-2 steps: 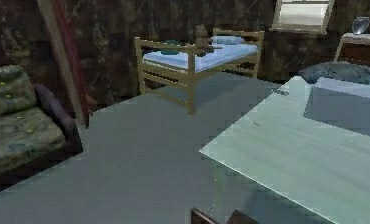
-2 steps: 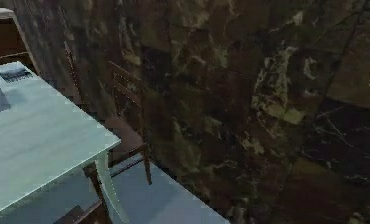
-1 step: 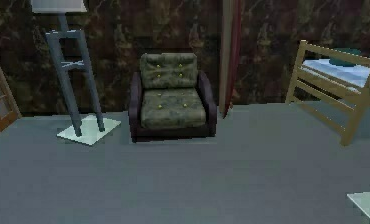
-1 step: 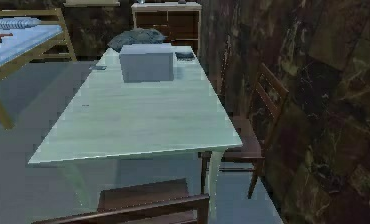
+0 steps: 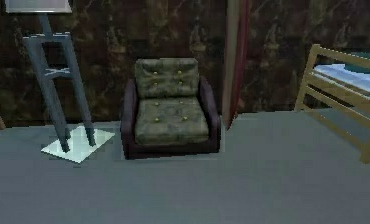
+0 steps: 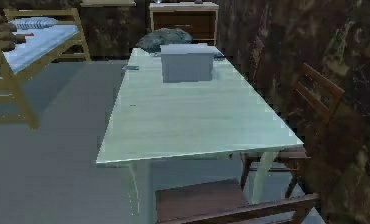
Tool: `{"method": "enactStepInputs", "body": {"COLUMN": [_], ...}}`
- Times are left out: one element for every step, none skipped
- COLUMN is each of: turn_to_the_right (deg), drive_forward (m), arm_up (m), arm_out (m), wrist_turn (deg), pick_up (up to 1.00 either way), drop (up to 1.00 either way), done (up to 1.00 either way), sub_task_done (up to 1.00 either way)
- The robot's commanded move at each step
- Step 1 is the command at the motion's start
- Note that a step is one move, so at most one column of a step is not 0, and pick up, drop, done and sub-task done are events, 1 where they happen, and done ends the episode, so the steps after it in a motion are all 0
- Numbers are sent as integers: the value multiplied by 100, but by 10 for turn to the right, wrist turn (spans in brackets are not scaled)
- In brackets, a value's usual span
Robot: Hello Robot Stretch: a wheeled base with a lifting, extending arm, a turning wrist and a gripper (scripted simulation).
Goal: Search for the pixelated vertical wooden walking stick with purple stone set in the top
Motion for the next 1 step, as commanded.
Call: {"method": "enactStepInputs", "body": {"turn_to_the_right": [-450], "drive_forward": [0], "arm_up": [0], "arm_out": [0], "wrist_turn": [0], "pick_up": [0], "drop": [0], "done": [0], "sub_task_done": [0]}}
